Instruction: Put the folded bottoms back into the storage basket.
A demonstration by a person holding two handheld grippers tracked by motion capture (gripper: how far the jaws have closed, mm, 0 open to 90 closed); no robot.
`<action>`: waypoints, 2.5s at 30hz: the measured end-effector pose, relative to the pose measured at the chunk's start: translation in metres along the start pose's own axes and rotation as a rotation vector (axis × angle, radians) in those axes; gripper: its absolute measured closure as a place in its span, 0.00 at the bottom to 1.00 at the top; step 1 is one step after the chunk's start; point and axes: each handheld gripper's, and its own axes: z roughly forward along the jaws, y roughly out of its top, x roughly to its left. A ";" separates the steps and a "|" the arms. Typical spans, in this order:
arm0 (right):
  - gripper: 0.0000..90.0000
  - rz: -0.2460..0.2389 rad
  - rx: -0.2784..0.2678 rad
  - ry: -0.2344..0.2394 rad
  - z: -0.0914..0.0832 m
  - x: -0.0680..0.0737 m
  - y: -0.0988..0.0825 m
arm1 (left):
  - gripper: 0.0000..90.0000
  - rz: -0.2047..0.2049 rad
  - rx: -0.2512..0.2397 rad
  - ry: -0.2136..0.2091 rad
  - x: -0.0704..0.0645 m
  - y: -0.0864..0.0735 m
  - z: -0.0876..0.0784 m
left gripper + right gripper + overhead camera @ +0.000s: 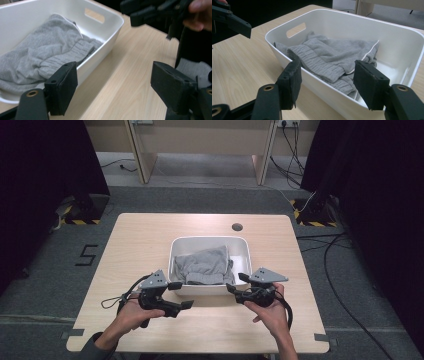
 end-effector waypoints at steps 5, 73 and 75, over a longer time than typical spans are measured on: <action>0.45 -0.001 0.005 -0.002 -0.002 0.002 -0.004 | 0.24 -0.002 0.004 0.001 0.001 -0.005 -0.003; 0.39 0.066 0.053 -0.044 -0.044 -0.001 -0.071 | 0.22 -0.010 0.066 -0.001 -0.017 -0.073 0.000; 0.38 0.053 0.064 -0.039 -0.044 0.000 -0.075 | 0.22 -0.011 0.072 -0.002 -0.018 -0.078 0.001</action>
